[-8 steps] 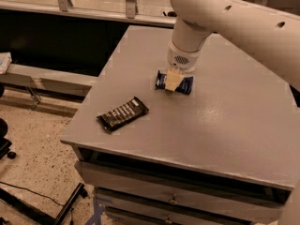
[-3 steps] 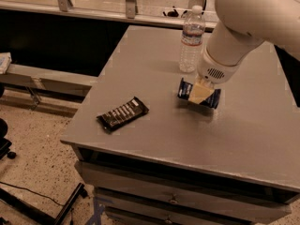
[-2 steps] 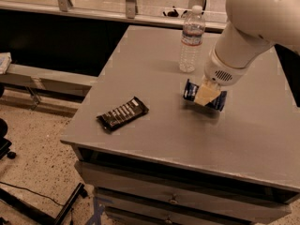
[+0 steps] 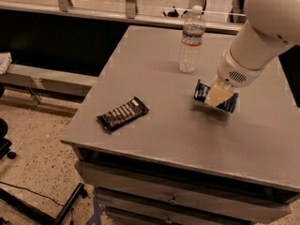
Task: Pick rxbar blueberry
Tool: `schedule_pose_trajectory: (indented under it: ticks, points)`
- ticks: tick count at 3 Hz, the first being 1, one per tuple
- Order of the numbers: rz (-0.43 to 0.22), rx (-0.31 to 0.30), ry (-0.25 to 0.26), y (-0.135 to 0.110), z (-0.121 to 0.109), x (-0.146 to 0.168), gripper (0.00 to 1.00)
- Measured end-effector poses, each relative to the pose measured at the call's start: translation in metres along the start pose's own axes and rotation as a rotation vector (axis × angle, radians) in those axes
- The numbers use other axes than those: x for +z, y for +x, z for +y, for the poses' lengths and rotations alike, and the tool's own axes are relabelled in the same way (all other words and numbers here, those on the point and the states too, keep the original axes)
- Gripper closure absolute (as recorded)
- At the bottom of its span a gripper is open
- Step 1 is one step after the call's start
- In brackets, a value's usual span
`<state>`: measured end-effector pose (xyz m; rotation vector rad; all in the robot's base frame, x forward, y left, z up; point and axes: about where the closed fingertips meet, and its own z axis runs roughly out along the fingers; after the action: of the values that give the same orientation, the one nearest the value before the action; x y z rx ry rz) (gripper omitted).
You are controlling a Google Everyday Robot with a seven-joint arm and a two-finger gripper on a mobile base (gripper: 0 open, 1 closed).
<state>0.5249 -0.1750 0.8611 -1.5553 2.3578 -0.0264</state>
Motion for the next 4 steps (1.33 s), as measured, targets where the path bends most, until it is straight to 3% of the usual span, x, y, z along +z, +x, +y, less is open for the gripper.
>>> schedule_pose_trajectory:
  ticks: [1,4]
  points:
    - [0.002,0.011,0.001,0.006,0.000,-0.001,1.00]
    - [-0.091,0.040,0.091,0.011,0.016,-0.015,1.00]
